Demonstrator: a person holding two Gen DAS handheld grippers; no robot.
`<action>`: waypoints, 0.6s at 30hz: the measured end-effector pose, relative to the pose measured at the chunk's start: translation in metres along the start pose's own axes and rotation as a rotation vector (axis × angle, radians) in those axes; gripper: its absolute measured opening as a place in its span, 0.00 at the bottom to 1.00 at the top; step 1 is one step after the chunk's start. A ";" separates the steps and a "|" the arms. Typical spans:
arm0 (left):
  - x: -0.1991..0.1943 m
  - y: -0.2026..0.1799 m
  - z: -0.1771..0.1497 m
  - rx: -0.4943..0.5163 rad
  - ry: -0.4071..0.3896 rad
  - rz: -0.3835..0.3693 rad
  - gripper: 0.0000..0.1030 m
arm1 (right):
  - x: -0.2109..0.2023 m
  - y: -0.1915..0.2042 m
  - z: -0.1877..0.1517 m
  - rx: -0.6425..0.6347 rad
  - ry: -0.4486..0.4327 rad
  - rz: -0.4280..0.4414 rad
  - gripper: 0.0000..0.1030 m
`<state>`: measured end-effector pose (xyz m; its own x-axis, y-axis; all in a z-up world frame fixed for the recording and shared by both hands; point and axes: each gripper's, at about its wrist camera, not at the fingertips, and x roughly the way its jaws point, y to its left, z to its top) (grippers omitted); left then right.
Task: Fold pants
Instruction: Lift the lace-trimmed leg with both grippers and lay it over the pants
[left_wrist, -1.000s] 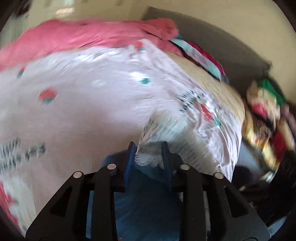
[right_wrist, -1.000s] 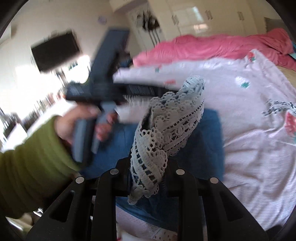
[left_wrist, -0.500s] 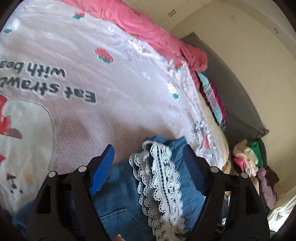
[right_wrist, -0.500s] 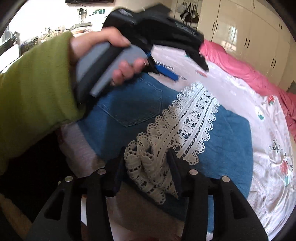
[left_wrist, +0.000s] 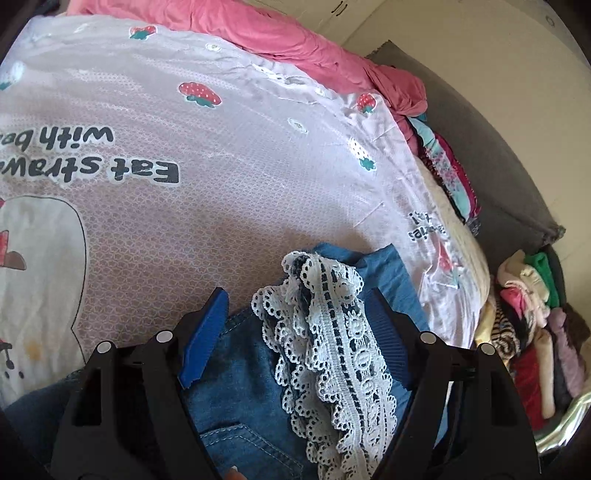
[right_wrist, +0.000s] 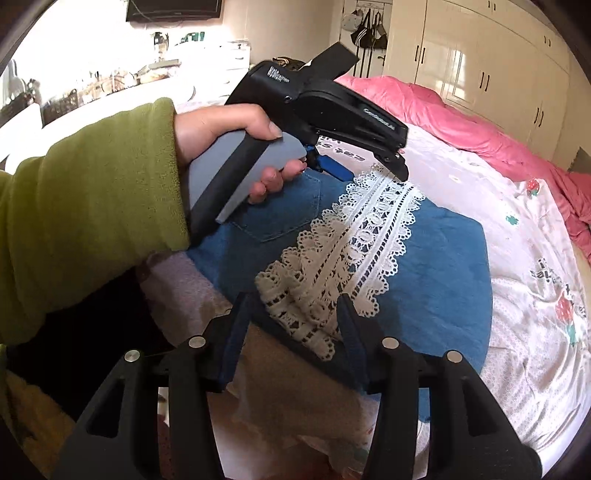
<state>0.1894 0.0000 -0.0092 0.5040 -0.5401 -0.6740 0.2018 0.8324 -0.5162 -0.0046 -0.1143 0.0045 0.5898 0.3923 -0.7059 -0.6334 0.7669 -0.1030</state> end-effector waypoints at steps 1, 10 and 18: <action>0.000 -0.001 0.000 0.002 -0.003 0.015 0.59 | -0.002 0.007 -0.002 -0.004 0.008 -0.019 0.46; 0.003 0.008 -0.001 -0.060 0.005 -0.023 0.20 | 0.001 0.020 0.004 -0.066 0.033 -0.001 0.16; 0.006 0.007 -0.003 -0.038 0.020 0.015 0.22 | 0.021 0.019 -0.008 -0.032 0.074 0.071 0.26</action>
<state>0.1910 0.0018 -0.0184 0.4899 -0.5302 -0.6920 0.1621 0.8353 -0.5253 -0.0086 -0.0956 -0.0182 0.5053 0.4053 -0.7618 -0.6885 0.7216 -0.0729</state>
